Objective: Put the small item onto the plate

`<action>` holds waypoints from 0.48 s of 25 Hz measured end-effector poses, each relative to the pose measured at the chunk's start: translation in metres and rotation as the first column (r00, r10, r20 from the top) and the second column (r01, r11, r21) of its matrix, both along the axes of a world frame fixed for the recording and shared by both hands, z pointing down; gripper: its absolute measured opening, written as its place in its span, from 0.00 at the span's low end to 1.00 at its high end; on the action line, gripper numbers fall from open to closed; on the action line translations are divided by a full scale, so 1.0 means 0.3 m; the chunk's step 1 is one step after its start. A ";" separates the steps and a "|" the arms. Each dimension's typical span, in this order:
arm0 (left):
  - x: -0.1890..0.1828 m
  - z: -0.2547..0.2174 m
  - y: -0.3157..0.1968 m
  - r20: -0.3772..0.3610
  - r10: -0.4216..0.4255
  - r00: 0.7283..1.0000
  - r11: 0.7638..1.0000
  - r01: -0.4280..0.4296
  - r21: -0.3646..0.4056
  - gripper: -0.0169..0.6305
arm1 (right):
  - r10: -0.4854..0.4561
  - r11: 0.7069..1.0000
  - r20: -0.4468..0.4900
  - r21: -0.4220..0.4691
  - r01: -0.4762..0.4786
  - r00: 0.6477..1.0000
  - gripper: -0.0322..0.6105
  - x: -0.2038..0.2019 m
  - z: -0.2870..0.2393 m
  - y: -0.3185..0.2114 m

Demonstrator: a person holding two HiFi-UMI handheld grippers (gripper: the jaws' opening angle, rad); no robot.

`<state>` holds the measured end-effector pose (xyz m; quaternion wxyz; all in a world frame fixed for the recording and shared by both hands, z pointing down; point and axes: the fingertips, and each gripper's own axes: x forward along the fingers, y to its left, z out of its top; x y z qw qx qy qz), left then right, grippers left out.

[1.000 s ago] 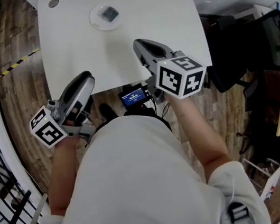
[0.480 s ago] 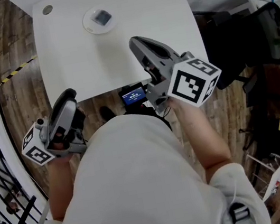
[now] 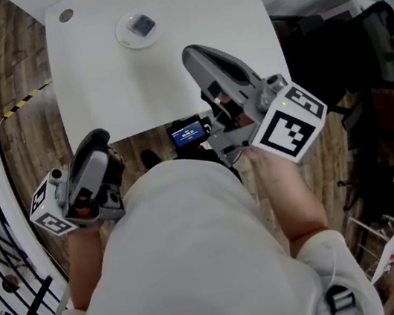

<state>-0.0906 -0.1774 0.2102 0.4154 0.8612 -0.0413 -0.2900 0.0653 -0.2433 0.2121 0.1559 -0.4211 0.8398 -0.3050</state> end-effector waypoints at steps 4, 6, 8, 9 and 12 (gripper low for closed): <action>0.000 0.010 0.001 0.009 0.001 1.000 1.000 -0.001 -0.011 0.22 | 0.011 1.000 -0.017 -0.015 -0.012 1.000 0.05 0.008 0.020 0.002; 0.001 0.013 0.001 0.010 0.003 1.000 1.000 -0.003 -0.012 0.22 | 0.013 1.000 -0.016 -0.020 -0.013 1.000 0.05 0.008 0.029 0.007; 0.002 0.016 0.002 0.009 0.008 1.000 1.000 -0.008 -0.017 0.22 | 0.013 1.000 -0.017 -0.020 -0.014 1.000 0.05 0.006 0.032 0.008; 0.003 0.017 0.003 0.009 0.010 1.000 1.000 -0.010 -0.020 0.22 | 0.014 1.000 -0.018 -0.020 -0.015 1.000 0.05 0.006 0.033 0.009; 0.005 0.018 0.005 0.012 0.013 1.000 1.000 -0.013 -0.022 0.22 | 0.019 1.000 -0.026 -0.017 -0.019 0.999 0.05 0.007 0.034 0.011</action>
